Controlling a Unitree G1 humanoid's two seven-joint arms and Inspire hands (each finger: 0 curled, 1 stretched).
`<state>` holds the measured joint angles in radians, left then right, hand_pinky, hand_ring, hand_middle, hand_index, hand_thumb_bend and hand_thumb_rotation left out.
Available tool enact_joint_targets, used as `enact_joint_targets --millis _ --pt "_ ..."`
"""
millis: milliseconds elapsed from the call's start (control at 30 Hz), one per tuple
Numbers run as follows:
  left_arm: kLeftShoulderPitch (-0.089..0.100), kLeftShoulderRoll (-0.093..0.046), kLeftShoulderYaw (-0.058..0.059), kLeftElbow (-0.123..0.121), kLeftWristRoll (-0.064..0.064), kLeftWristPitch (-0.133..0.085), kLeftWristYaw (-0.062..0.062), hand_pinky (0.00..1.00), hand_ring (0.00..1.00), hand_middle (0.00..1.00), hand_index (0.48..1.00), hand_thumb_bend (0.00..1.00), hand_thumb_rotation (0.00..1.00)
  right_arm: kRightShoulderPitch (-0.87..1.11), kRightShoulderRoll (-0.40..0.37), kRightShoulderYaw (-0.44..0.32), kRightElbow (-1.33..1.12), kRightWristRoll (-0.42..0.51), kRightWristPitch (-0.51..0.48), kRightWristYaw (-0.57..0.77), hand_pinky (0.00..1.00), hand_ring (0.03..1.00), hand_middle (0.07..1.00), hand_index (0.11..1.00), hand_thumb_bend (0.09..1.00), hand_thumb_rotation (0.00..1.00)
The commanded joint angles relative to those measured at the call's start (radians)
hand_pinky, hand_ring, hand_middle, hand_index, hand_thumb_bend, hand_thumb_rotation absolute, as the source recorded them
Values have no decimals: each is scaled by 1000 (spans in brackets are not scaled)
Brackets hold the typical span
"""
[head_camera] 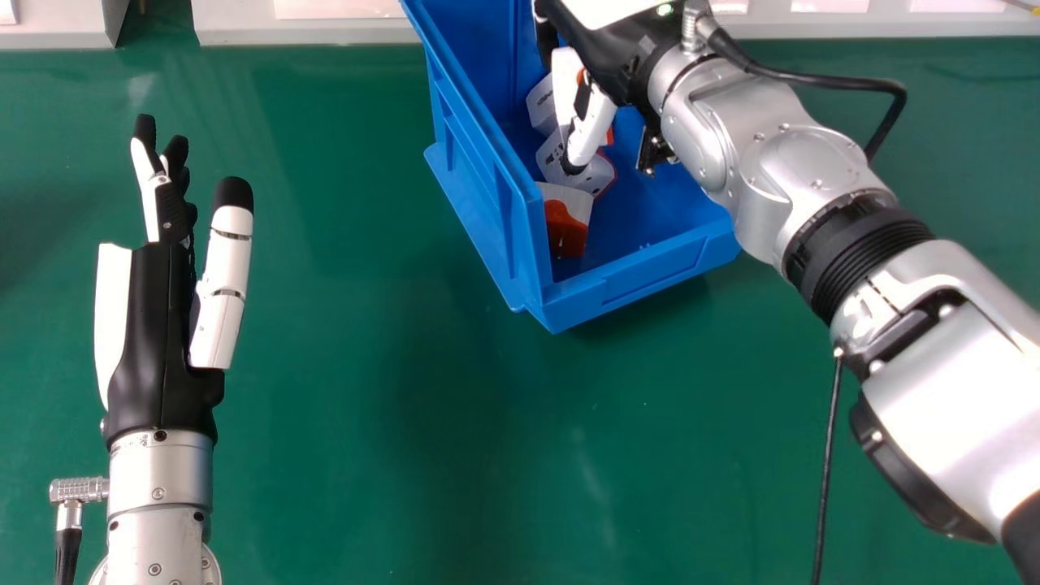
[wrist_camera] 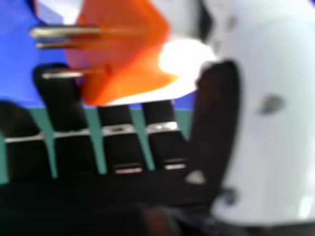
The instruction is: Pick all objects and put in blue box
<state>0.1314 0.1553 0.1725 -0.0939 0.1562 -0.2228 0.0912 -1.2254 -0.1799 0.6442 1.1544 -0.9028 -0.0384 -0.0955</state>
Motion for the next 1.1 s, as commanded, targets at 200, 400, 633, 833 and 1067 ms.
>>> enact_joint_targets --millis 200,400,633,833,1067 --pt "-20 5 -1 -9 9 -7 10 982 1000 1000 1000 403 1000 -10 -31 17 -44 -2 16 -11 912 951 956 964 711 469" --pt "-37 8 -6 18 21 -12 16 981 1000 1000 1000 401 1000 11 -43 16 -58 -1 23 -23 957 988 989 991 718 480" --pt "-52 8 -17 26 36 -12 22 984 1000 1000 1000 394 1000 72 -90 -7 -153 14 19 -23 966 995 996 997 685 444" --pt "-72 14 -23 52 48 -17 26 986 1000 1000 1000 384 1000 251 -175 -105 -485 59 24 -28 969 998 998 999 621 353" --pt "-88 28 -21 82 40 -31 21 986 1000 1000 1000 383 1000 512 -223 -257 -931 119 59 1 966 999 999 999 576 254"
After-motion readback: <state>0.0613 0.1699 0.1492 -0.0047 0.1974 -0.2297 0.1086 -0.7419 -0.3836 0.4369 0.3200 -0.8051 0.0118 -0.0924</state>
